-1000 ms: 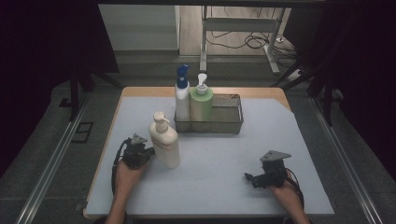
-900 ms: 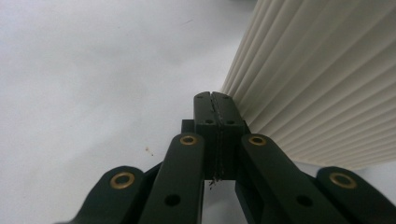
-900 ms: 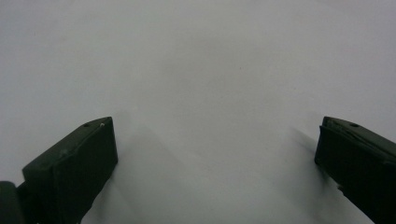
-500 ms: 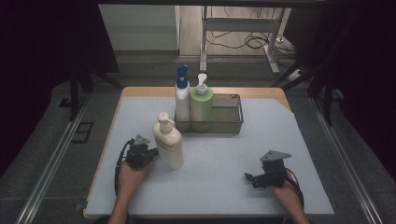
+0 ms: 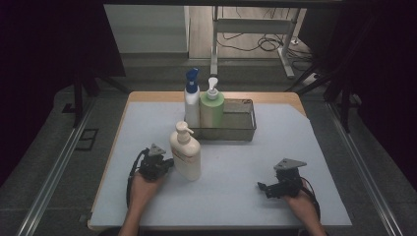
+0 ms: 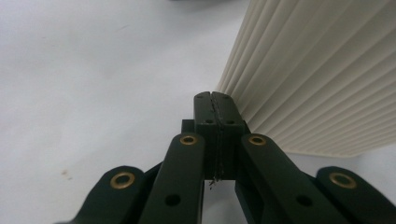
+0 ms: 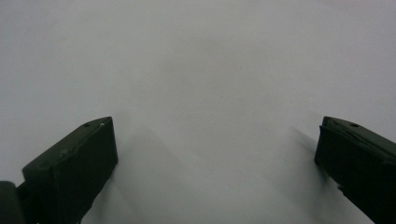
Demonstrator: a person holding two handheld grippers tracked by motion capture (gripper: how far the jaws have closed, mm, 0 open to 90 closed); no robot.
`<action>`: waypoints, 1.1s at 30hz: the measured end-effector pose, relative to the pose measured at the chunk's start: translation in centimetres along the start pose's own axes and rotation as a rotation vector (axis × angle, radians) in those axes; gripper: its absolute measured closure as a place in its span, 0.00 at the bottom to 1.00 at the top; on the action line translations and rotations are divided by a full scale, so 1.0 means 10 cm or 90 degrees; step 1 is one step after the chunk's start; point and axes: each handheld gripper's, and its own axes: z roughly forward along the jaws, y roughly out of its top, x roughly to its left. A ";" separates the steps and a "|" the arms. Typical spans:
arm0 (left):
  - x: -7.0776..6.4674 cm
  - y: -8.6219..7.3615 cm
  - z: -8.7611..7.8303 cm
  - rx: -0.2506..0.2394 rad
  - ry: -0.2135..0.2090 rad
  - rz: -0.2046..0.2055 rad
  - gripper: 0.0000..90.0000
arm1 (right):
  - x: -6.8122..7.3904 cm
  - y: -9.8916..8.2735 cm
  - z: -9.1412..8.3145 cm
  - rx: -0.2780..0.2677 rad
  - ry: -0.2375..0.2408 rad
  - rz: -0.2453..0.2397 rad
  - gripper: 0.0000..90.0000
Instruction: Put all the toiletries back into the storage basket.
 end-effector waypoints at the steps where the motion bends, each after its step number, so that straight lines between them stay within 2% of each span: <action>1: -0.01 0.00 0.00 0.001 -0.002 0.002 0.99 | 0.00 0.00 0.00 0.000 0.000 0.000 0.00; 16: -0.24 0.02 0.06 0.003 -0.025 0.022 0.99 | 0.00 0.00 0.00 0.002 0.000 0.000 0.00; 27: -0.45 0.07 0.13 0.008 -0.045 0.055 0.99 | 0.00 0.01 0.00 0.006 0.000 0.001 0.00; 29: -0.46 0.07 0.13 0.010 -0.038 0.059 0.97 | 0.00 0.02 0.00 0.007 -0.002 0.001 0.00; 33: -0.42 0.06 0.10 0.003 -0.039 0.050 0.89 | 0.01 0.04 0.00 0.013 -0.001 0.006 0.00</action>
